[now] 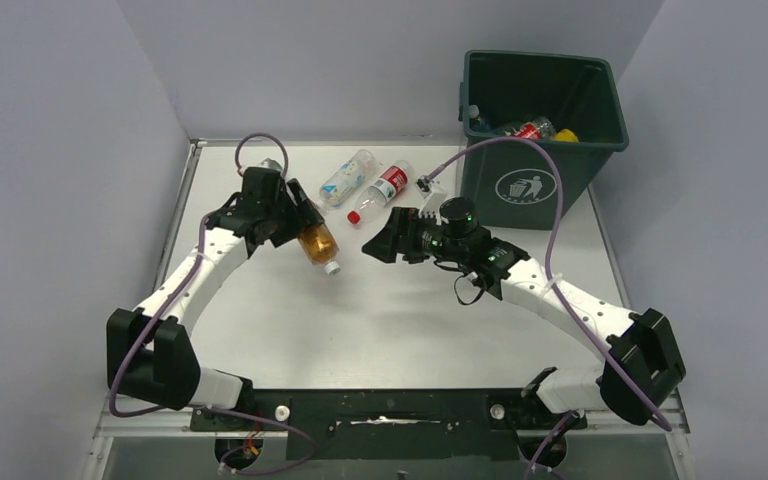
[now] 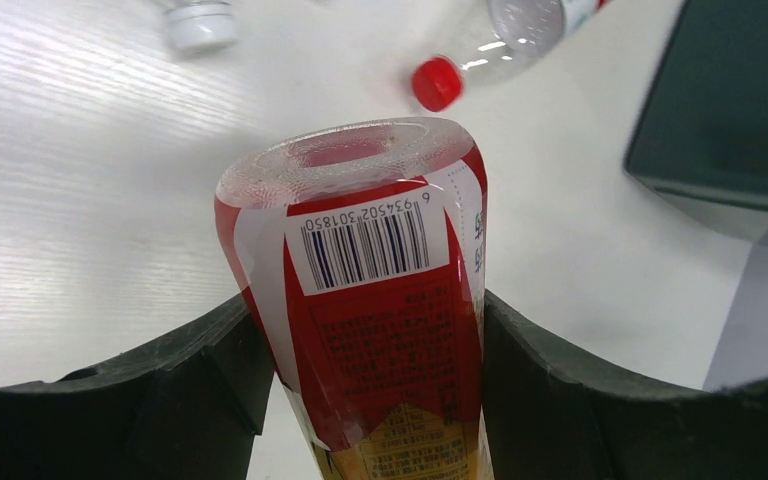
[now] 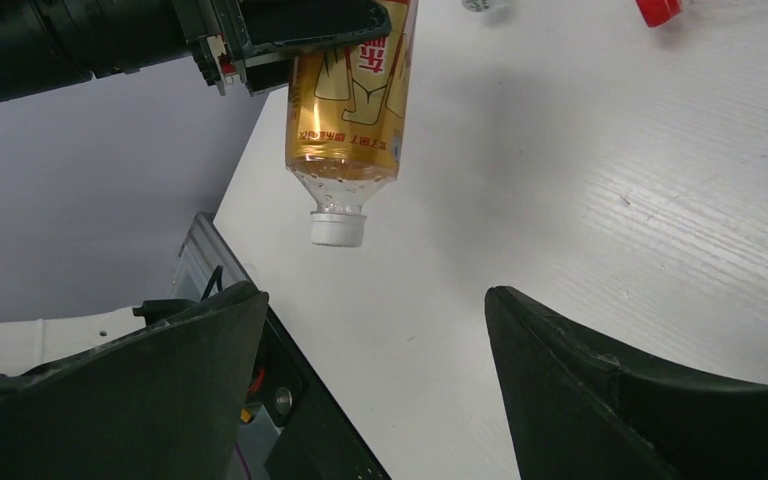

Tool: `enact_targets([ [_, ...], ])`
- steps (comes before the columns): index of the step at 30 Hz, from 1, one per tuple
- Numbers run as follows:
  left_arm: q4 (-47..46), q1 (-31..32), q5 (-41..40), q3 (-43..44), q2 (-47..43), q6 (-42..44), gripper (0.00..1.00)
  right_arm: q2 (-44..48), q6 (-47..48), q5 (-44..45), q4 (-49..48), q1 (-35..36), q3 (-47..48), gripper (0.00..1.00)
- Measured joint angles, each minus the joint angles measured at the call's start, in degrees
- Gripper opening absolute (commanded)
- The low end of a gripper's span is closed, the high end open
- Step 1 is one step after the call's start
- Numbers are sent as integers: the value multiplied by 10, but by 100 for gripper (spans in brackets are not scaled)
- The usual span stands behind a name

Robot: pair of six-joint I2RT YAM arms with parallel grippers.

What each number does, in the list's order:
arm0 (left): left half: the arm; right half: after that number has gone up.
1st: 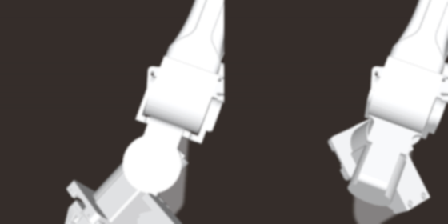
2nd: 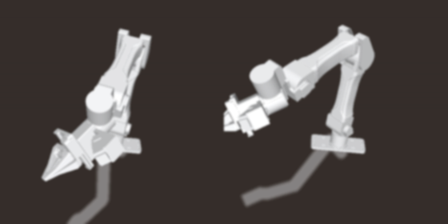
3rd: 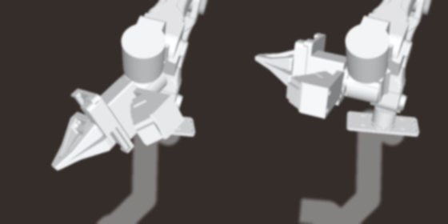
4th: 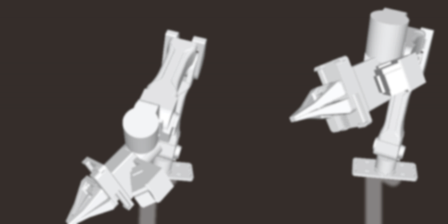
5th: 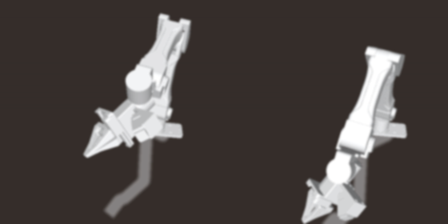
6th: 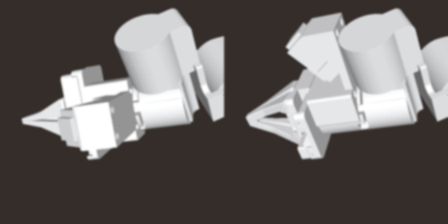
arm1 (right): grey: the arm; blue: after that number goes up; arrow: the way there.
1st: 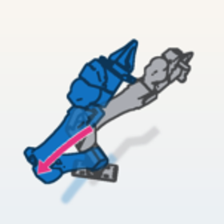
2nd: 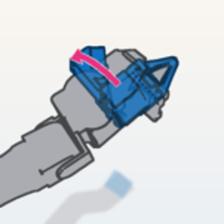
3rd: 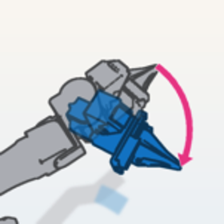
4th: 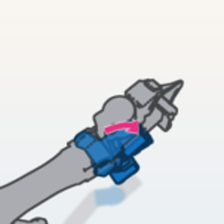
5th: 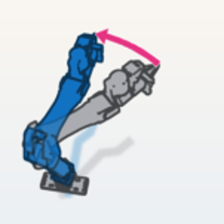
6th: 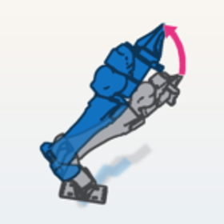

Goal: Put the plastic bottles in the bin
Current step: Pick up the plastic bottle at the center of the board.

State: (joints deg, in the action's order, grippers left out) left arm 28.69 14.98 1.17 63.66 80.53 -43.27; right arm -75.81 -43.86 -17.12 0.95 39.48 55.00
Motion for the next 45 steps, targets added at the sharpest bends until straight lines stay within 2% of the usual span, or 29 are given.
enact_targets([
  [13, -37, 95, 35, 30, -4, 5, 58, -9, -8, -18, -14, 19, 0, 48],
  [30, -66, 124, 36, 46, -4, 2, 58, -37, -15, -20, -23, 52, -2, 46],
  [33, -69, 127, 35, 46, -4, 2, 58, -37, -16, -19, -26, 56, -2, 41],
  [35, -71, 129, 35, 46, -4, 0, 58, -39, -16, -19, -27, 58, -2, 31],
  [37, -71, 130, 33, 46, -4, 2, 58, -44, -17, -17, -30, 60, -2, 27],
  [42, -71, 131, 27, 46, -4, 2, 65, -49, -18, -14, -32, 60, -2, 20],
  [45, -74, 131, 28, 46, -4, 4, 81, -49, -18, -12, -32, 61, -2, 19],
])
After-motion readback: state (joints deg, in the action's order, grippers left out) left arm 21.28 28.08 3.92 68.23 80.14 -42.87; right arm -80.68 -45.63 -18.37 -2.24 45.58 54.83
